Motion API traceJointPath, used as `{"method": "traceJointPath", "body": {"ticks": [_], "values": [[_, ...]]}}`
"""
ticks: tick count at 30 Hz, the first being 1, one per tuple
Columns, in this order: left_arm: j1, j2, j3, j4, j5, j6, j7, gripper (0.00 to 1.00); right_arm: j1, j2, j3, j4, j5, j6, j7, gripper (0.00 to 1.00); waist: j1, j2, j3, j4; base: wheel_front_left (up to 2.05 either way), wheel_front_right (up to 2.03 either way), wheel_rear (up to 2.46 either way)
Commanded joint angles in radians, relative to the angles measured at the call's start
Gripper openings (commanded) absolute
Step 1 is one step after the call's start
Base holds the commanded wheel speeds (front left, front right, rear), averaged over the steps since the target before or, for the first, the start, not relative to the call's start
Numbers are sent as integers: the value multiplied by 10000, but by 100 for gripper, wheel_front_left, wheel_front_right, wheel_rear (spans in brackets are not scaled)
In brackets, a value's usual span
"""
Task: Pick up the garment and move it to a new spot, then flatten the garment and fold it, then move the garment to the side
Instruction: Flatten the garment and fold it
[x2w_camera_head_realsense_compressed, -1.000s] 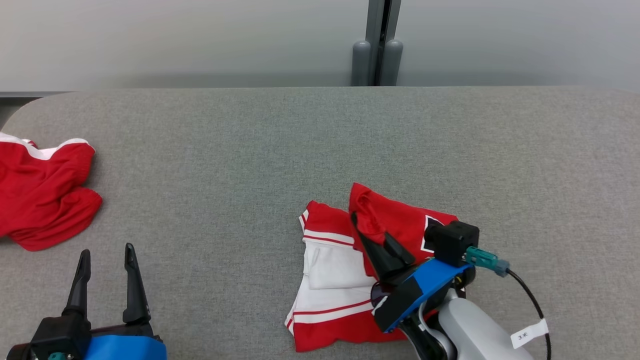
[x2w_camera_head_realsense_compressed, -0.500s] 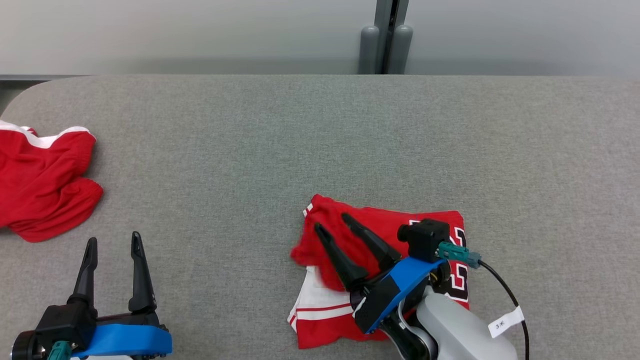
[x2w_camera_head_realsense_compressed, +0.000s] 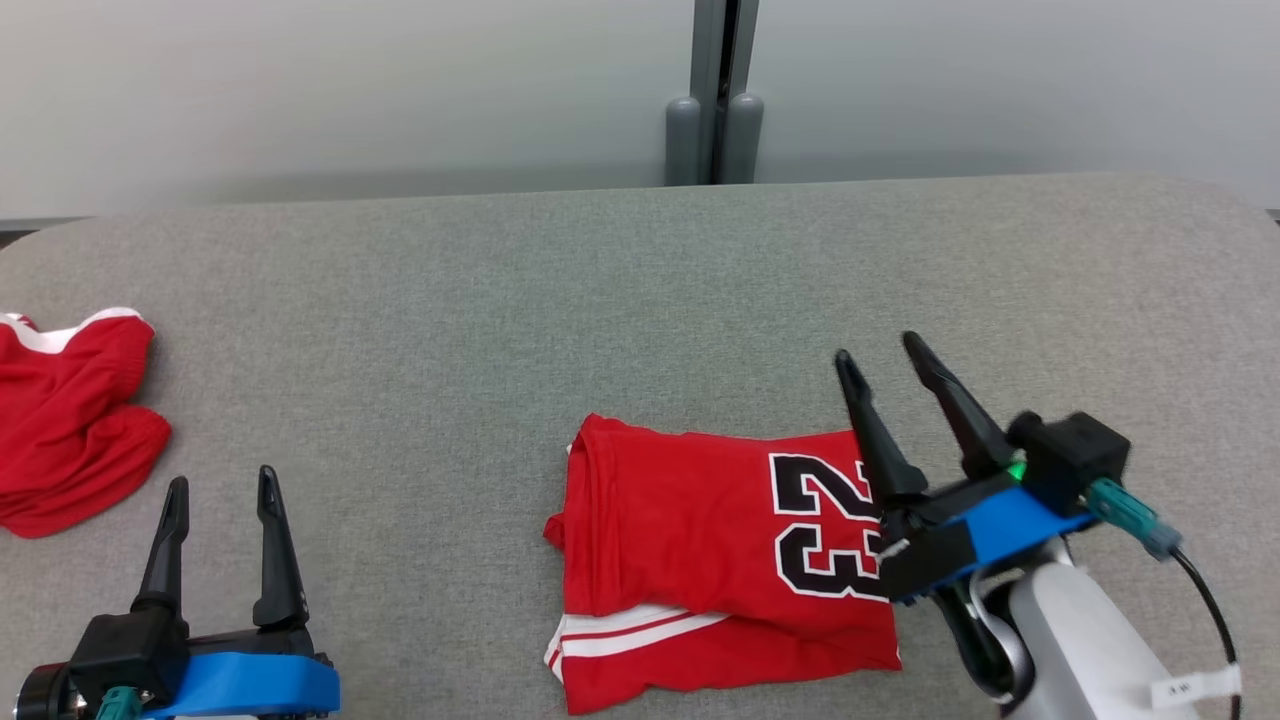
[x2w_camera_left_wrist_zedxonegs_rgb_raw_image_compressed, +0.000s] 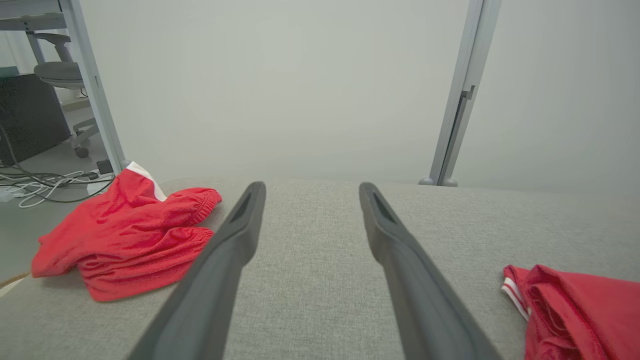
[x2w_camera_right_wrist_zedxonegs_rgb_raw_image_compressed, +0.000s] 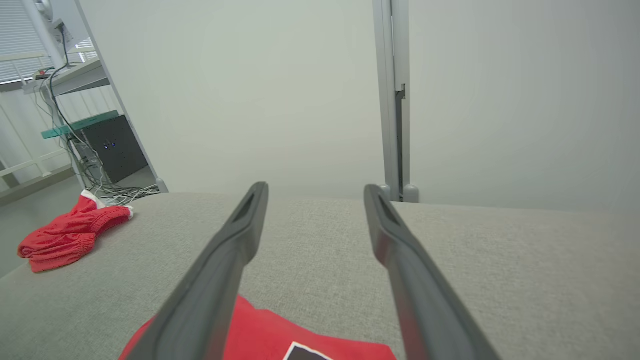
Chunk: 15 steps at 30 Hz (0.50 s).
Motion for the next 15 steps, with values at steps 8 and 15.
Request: {"method": "traceJointPath", "body": {"ticks": [8,15], "values": [[162,-1,-184,53,244,-43,-42,100,1756,147,-1759,-1103,-1209,1,-33,100,0,1,-394,-270,0,0,0],[377,49,-317,249,446,-68,-42,100,2767,424,-2515,-1441,-1664,1,-33,100,0,1,-795,-226,0,0,0]]}}
